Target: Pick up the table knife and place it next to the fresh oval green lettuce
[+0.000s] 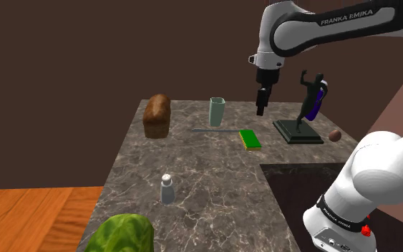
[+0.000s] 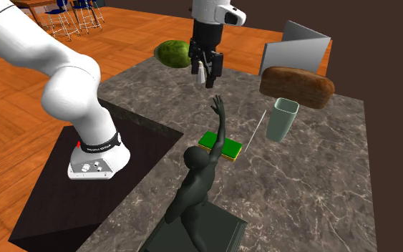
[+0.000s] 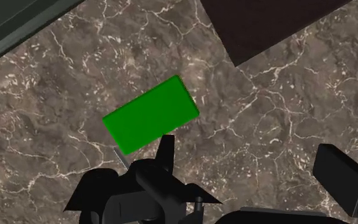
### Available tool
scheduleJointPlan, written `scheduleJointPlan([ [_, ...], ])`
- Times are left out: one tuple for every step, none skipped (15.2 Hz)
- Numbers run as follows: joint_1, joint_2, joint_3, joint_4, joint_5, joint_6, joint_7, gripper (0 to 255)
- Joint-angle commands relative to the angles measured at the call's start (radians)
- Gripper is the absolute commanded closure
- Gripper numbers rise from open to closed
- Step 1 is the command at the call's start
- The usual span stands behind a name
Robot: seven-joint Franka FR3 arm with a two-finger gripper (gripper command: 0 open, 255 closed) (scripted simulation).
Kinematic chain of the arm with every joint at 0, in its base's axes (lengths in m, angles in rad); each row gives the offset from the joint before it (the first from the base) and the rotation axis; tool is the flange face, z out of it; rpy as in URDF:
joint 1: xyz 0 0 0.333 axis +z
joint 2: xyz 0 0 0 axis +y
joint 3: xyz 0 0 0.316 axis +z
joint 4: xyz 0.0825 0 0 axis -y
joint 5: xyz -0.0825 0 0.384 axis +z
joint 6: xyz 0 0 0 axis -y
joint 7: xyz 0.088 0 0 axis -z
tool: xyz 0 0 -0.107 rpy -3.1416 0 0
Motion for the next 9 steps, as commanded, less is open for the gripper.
scheduleJointPlan([
  [0.009, 0.081, -0.017, 0.026, -0.008, 0.059, -0.057, 0],
  [0.013, 0.119, -0.024, 0.039, -0.01, 0.085, -0.085, 0],
  [0.018, 0.157, -0.031, 0.053, -0.012, 0.111, -0.112, 0],
  [0.022, 0.196, -0.037, 0.069, -0.012, 0.135, -0.139, 0],
  [0.026, 0.235, -0.043, 0.087, -0.012, 0.158, -0.166, 0],
  [0.03, 0.274, -0.048, 0.105, -0.011, 0.18, -0.193, 0],
  [0.033, 0.313, -0.051, 0.125, -0.009, 0.201, -0.22, 0],
  [0.037, 0.352, -0.055, 0.146, -0.006, 0.22, -0.246, 0],
  [0.04, 0.392, -0.057, 0.168, -0.003, 0.238, -0.273, 0],
])
